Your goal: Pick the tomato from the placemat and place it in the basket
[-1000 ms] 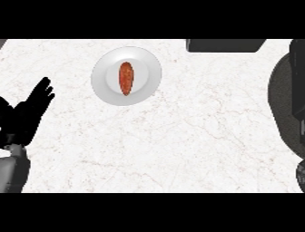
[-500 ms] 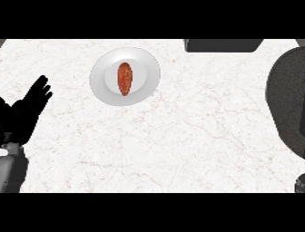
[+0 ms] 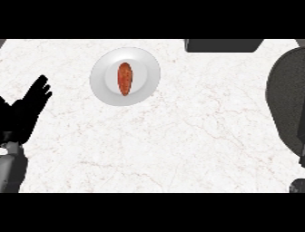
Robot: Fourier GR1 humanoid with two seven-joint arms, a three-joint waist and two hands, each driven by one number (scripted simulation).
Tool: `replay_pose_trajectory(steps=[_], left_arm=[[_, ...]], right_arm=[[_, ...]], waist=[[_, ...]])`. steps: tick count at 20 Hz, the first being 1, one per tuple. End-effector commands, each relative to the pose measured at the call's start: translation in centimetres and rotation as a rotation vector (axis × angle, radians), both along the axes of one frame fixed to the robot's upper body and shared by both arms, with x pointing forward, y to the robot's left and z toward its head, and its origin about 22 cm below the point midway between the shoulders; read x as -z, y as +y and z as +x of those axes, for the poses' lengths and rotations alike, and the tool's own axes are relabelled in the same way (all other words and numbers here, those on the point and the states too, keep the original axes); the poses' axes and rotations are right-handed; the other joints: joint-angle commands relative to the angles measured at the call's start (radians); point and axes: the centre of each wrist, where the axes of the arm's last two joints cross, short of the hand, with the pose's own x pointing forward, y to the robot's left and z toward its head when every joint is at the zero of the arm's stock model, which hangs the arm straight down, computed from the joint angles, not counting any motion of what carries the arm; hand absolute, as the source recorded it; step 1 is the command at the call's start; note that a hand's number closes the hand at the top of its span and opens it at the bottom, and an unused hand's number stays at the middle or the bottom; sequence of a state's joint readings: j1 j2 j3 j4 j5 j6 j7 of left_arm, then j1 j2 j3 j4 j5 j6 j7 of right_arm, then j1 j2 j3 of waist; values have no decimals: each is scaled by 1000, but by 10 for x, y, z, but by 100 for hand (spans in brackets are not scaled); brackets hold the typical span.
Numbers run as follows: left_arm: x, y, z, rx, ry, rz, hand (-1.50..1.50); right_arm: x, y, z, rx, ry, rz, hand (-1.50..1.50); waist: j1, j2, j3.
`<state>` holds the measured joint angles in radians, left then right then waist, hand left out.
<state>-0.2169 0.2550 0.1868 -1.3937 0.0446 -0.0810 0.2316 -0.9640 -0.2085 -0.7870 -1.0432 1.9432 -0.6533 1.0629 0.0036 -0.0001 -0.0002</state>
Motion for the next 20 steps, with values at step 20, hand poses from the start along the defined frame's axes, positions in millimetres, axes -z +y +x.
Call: replay_pose_trajectory(steps=[20], left_arm=[[5, 3, -7, -34, 26, 4, 0]], right_arm=[[-14, 31, -196, 21, -409, 154, -150]], waist=[[-38, -20, -1]])
